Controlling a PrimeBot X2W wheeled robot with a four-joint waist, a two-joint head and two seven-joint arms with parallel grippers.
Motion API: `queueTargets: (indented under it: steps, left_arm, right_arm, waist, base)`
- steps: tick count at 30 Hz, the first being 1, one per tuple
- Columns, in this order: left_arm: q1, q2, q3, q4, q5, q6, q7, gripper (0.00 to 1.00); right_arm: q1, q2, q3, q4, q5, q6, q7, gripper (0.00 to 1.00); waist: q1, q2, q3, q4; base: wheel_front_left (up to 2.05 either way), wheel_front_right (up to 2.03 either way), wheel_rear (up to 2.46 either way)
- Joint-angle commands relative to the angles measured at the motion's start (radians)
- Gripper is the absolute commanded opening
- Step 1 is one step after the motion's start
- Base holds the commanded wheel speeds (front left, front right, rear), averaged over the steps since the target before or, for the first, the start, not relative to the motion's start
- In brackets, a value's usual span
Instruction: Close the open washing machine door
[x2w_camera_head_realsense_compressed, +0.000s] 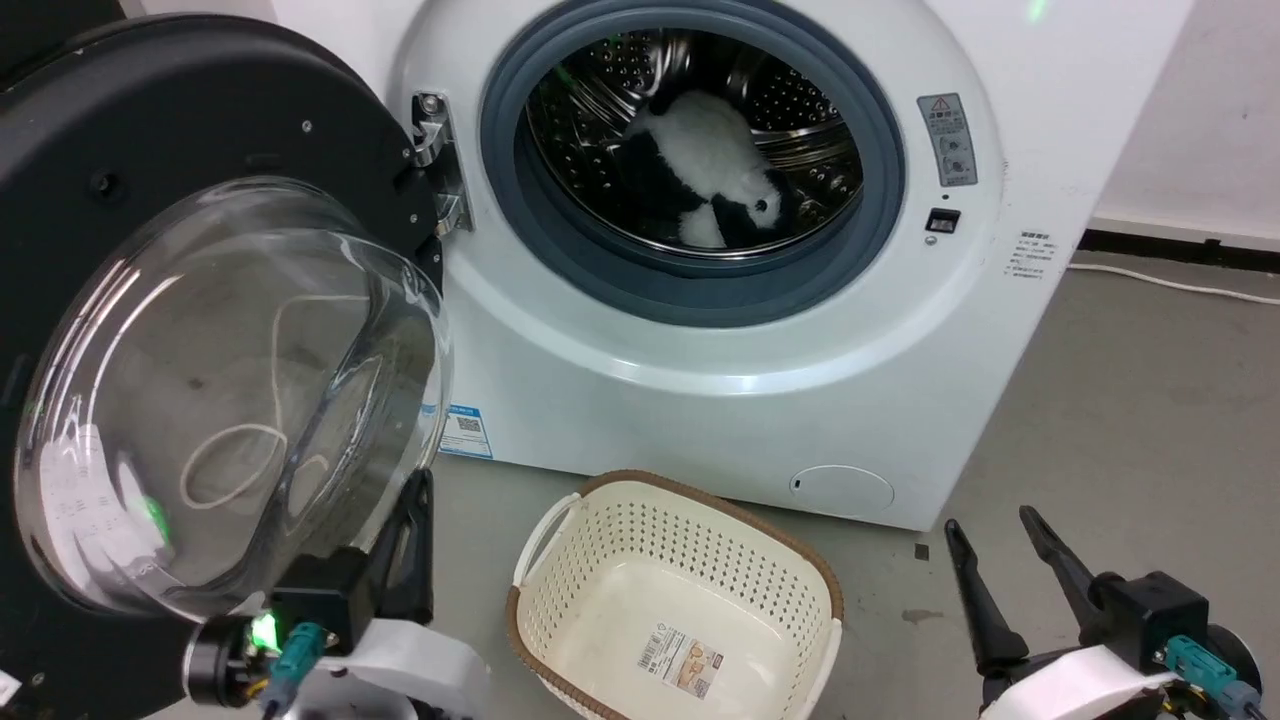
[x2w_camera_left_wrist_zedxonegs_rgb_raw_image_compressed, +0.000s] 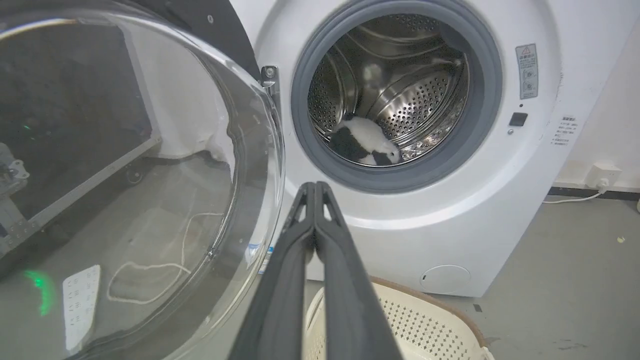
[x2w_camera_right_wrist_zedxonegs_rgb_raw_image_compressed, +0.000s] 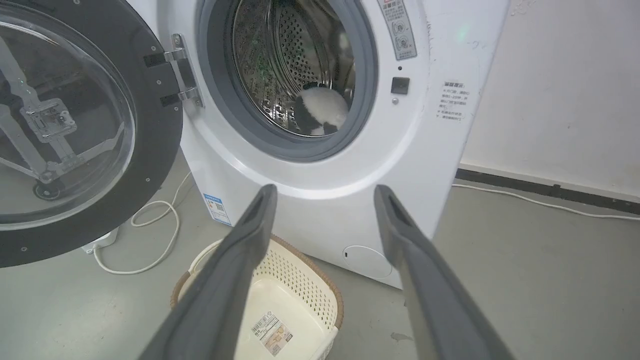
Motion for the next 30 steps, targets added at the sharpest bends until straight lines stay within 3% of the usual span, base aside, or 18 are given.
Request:
queueTargets:
  steps: [1, 10, 18, 25, 30]
  left_arm:
    - [-0.012, 0.0, 0.002, -0.035, -0.01, 0.0, -0.012, 0.0]
    - [-0.058, 0.0, 0.062, -0.26, 0.026, 0.025, -0.031, 0.0]
    - [-0.085, 0.0, 0.245, -0.362, -0.013, 0.077, -0.048, 0.0]
    - [-0.115, 0.0, 0.492, -0.3, -0.119, 0.085, -0.063, 0.0]
    - [-0.152, 0.015, 0.596, -0.144, -0.181, 0.026, -0.072, 0.0]
  right_arm:
    - [0.016, 0.0, 0.0, 0.006, 0.015, 0.0, -0.011, 1.0]
    - [0.025, 0.0, 0.0, 0.019, 0.037, 0.0, -0.03, 1.0]
    - [0.032, 0.0, -0.001, 0.031, 0.06, 0.0, -0.047, 1.0]
    - [0.042, 0.0, -0.005, 0.042, 0.083, 0.0, -0.062, 1.0]
    - [0.046, 0.0, -0.015, 0.042, 0.086, 0.0, -0.072, 1.0]
  waist:
    - [0.0, 0.0, -0.002, 0.005]
    - [0.0, 0.0, -0.01, 0.056]
    - [0.0, 0.0, -0.02, 0.124]
    - [0.0, 0.0, -0.019, 0.185]
    - [0.0, 0.0, 0.007, 0.223]
  base:
    - [0.0, 0.0, 0.0]
    - [0.0, 0.0, 0.0]
    - [0.0, 0.0, 0.0]
    - [0.0, 0.0, 0.0]
    - [0.0, 0.0, 0.0]
